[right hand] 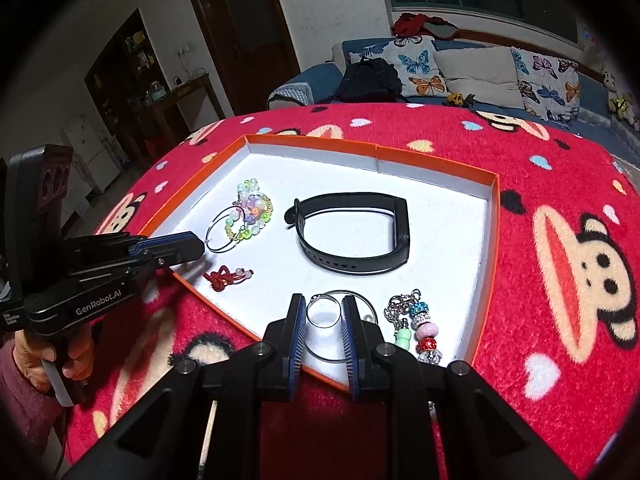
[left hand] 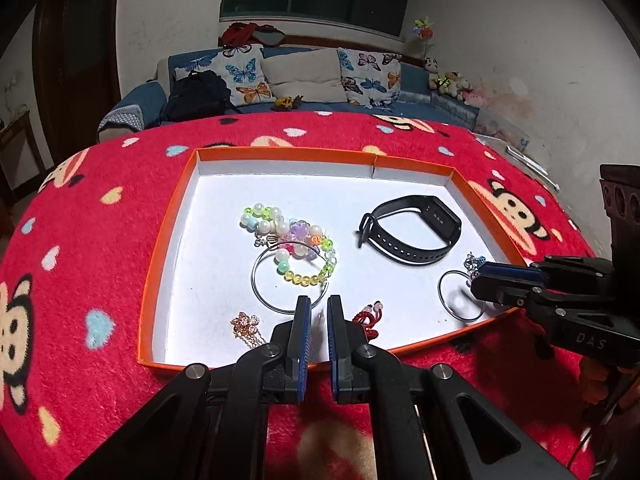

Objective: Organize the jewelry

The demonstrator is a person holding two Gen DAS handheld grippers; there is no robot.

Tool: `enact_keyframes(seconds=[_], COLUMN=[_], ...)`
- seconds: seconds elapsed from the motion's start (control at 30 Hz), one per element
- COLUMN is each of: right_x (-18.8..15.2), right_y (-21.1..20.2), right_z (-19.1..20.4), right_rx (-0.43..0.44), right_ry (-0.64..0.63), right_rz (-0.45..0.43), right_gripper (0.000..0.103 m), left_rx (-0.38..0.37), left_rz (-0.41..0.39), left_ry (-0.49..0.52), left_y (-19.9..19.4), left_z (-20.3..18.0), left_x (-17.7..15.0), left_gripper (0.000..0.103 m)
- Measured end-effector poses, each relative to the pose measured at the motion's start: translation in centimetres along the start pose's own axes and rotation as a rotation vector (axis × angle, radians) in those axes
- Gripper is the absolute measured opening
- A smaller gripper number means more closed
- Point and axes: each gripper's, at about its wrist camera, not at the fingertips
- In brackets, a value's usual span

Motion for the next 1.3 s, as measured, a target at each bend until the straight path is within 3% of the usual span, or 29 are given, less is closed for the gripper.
enact_keyframes(seconds=[0.23, 0.43, 0.63, 0.7, 0.77, 0.8, 1.03, 1.17, 1.3], right_x=[-0.1, -0.2, -0.4, -0.5, -0.6, -0.7, -1.3, -1.9, -2.5], right_y=[0.2, 0.5, -0.3, -0.7, -1.0, -1.2, -2.6, -3.2, -3.6], right_z=[-0.1, 0.0, 0.3, 0.4, 0.6, 0.8, 1.7, 2.0, 2.4], right_rx=[0.008, 0.006, -0.019, -0.019, -0.031, -0.036, -0.071, -0.079, -0.094], right_ry=[0.012, 0.014, 0.006, 0.007, 0.003, 0.001, -0.018, -0.016, -0.018], right_rz=[0.008, 0.013, -0.005, -0.012, -0.017, -0.019, -0.045, -0.054, -0.061], right_gripper=[0.021, 0.033, 0.034, 0.034, 0.037, 0.037, 0.04, 0.048, 0.049], left_rx=[0.004, 0.012, 0.012, 0.013, 0.017, 0.026, 0.049, 0.055, 0.064], left_rz=[0.002, -0.001, -0.019, -0.028, -0.048, -0.063, -0.089, -0.105, -0.106], left_ry=[0.001, 0.0, -0.02, -0.028, -0.035, -0.034, -0.042, -0.04, -0.03], left_y=[0.2, 0.0, -1.3, -1.9, -2.8, -3.4, -6.1, -7.7, -8.6], left_z=[0.0, -0.2, -0.5, -0.7, -0.9, -1.1, -2.0, -2.5, -3.2], left_x=[-0.1, -0.1, -0.4, -0.7, -1.0, -1.2, -2.5, -3.5, -4.5], left_gripper=[0.009, 0.011, 0.015, 0.022, 0.047, 0.05, 0.051, 0.065, 0.067])
Point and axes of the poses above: each gripper's, at about its wrist camera, not at the fingertips, and y roughly the way its jaws point, z to its left, x to its top, and after that the axes turned 9 degrees about -x, right-handed
